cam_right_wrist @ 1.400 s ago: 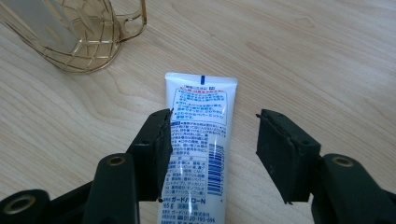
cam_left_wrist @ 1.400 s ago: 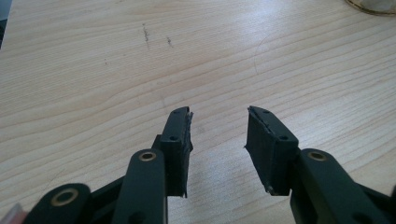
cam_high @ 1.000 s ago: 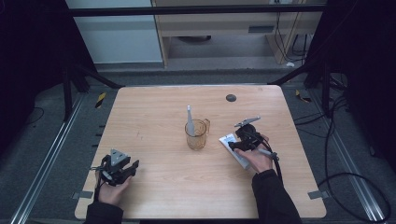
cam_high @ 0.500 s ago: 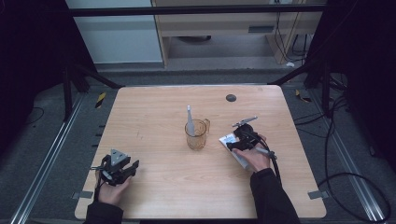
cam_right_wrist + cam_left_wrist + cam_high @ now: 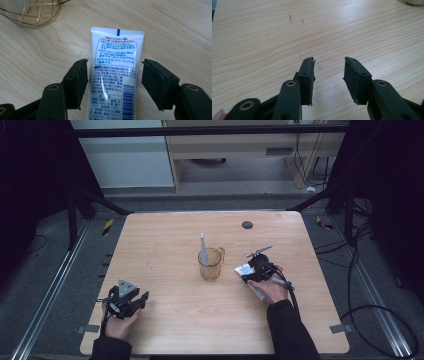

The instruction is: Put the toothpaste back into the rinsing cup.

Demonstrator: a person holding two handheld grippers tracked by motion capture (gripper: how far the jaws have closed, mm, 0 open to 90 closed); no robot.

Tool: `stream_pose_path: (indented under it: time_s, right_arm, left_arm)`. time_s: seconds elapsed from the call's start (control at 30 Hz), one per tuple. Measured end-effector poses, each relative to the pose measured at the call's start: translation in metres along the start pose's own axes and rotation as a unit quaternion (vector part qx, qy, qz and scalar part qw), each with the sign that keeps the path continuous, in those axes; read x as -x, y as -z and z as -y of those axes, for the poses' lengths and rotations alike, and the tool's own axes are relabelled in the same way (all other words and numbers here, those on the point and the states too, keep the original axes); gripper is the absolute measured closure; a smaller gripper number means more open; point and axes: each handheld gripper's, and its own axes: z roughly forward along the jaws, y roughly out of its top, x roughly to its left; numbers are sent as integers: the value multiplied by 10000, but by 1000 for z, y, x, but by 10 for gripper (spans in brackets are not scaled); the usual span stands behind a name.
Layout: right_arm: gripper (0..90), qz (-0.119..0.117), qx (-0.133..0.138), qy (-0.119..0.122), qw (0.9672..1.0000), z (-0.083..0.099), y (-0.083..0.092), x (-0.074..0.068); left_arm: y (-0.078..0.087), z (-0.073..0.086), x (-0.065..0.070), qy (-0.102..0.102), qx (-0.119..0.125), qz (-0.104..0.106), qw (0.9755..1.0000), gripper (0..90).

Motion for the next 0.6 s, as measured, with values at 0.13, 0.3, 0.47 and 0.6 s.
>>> stream_pose_path:
  time_s: [0.13, 0.3, 0.47, 0.6]
  right_arm:
    - [374, -15, -118, 27, 9999, 0, -4, 0]
    - [378, -25, -217, 46, 9998, 0, -8, 0]
    - [381, 11, -251, 72, 9997, 0, -11, 0]
    - [385, 74, -319, 107, 9994, -1, -11, -2]
  left_arm:
    - [0, 0, 0, -7, -7, 0, 10000, 592]
    - [0, 0, 0, -8, -11, 1, 10000, 592]
    - [0, 0, 0, -11, -11, 1, 10000, 592]
    - [0, 0, 0, -9, -13, 6, 10000, 592]
